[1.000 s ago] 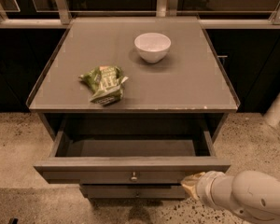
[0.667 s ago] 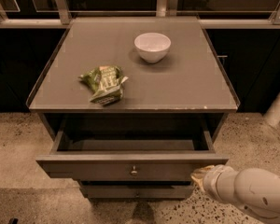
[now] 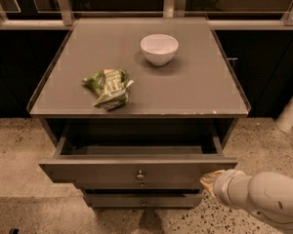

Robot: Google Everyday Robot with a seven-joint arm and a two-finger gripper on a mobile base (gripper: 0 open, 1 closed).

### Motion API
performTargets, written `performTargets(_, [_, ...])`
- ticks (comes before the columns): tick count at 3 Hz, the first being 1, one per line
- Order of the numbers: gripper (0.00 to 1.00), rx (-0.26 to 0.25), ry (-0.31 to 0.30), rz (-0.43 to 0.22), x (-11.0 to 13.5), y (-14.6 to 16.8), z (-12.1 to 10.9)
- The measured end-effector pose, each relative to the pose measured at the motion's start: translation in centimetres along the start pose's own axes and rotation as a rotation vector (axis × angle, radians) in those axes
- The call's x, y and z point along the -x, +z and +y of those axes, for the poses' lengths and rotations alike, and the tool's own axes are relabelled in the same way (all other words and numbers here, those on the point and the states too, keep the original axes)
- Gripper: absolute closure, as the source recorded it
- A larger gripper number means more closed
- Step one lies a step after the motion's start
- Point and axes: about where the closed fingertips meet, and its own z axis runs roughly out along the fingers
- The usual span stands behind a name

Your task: Close top drawer

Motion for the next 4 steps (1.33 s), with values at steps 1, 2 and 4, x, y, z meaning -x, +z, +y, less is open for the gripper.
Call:
performTargets(1, [1.0,0.045,0.042,-0.046,0.0,0.4,-0.7])
performTargets(2, [1.0,0.184,0.087,-0.173,1.1,1.8,-0.6])
performTargets(4, [1.0,0.303,0.219,-0.394,1.4,3.3,-5.7])
